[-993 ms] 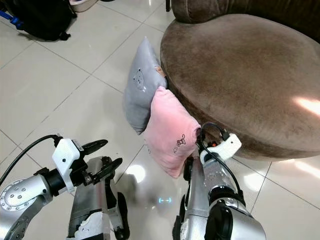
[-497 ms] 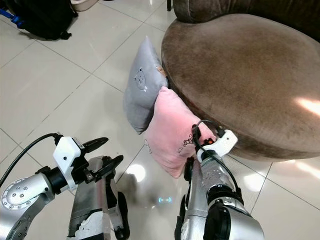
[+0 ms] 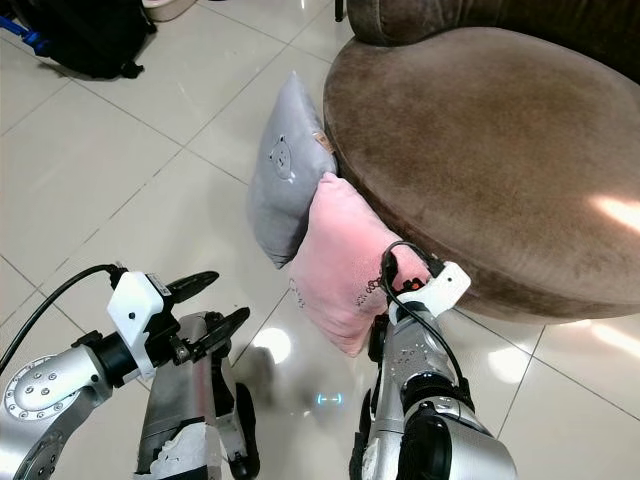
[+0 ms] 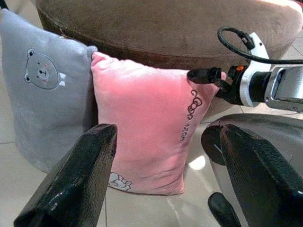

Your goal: Move the pillow to the sofa from floor

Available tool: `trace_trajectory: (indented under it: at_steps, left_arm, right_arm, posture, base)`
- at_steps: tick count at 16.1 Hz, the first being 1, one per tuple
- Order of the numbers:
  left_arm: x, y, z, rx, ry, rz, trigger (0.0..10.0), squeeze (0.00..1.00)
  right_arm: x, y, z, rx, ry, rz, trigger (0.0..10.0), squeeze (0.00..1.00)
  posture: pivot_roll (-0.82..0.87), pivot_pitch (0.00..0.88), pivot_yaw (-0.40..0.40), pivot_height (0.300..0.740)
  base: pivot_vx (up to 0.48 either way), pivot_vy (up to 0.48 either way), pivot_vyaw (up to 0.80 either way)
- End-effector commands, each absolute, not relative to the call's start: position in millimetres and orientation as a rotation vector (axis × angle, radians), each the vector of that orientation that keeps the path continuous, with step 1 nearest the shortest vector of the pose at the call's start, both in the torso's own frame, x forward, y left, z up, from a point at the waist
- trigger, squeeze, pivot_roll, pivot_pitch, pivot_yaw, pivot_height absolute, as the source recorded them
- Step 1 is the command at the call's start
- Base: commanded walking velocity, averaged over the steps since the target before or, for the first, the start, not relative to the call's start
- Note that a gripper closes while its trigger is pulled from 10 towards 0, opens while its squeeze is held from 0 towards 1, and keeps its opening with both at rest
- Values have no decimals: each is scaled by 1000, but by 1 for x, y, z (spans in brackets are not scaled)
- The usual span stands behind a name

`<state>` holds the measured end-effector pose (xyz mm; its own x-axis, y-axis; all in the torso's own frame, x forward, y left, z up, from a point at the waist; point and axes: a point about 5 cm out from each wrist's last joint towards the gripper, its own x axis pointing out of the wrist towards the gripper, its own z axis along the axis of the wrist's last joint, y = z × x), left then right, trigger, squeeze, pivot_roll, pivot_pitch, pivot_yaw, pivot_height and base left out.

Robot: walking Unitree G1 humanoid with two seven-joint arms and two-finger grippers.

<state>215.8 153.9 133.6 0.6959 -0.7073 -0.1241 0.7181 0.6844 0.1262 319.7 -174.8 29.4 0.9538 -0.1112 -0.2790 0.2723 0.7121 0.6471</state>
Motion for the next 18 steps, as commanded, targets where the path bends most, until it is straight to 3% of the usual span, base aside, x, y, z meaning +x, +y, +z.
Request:
trace_trajectory:
  at_steps: [1,2,3,18]
  left_arm:
    - [211,154,131,173,91,-800,10000,0]
    - [211,154,131,173,91,-801,10000,0]
    - [210,154,131,175,95,-803,10000,0]
    - [209,154,132,174,99,-807,10000,0]
  right_arm:
    - [313,-172,20,761,256,-242,7373,0]
    - [313,-171,20,761,257,-242,7373,0]
    - [313,-168,19,758,267,-232,314,0]
    - [310,-164,17,741,271,-217,0,0]
  posture:
    - [191,326,62,519]
    - [191,326,62,519]
    - [192,327,61,519]
    - [192,327,61,519]
  base:
    - [0,0,0]
    - [0,0,0]
    - [0,0,0]
    - [0,0,0]
